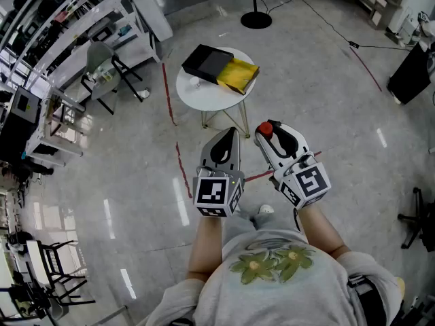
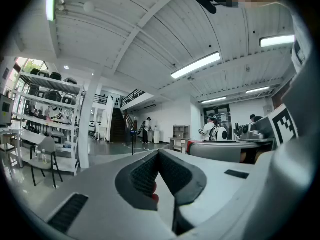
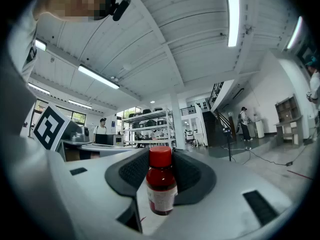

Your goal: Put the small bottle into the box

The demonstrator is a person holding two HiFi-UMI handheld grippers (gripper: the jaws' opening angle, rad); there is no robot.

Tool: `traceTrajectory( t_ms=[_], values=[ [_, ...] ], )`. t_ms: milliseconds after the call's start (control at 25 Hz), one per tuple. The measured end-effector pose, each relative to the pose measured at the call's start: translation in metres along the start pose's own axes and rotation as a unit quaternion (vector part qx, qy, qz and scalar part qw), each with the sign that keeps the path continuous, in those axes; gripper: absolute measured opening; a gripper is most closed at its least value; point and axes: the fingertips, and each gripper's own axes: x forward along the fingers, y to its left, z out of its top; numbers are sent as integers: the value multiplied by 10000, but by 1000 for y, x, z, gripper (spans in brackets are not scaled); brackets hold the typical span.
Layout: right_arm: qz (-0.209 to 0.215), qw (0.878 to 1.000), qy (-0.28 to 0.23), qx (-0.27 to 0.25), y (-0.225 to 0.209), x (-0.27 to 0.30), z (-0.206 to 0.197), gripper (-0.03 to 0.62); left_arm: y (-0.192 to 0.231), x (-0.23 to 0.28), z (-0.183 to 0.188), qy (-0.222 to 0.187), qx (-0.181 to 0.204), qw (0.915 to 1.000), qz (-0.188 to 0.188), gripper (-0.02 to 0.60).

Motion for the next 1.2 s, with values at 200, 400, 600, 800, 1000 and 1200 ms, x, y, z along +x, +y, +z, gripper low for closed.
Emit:
traceTrajectory(
  t_ms=[200,400,600,800,1000,1200],
  values=[
    [57,10000,10,-6,-4,-6,-7,146,-10,-2,-13,46,-41,10000,9,0],
    [125,9999,75,29,-4,-2,-15,146,-5,0,-23,146,-52,9999,30,0],
    [143,9998,119,7,-19,13,-16,146,7,23,-25,169,-135,9998,15,0],
    [206,9996,199,-52,-37,47,-25,146,34,54,-30,181,-140,9997,-33,0],
    [126,9997,182,-108,-64,100,-21,146,74,101,-24,162,-170,9997,-109,0],
    [-35,9998,151,-97,-96,162,-15,146,118,156,-12,172,-114,9993,-299,0]
  ],
)
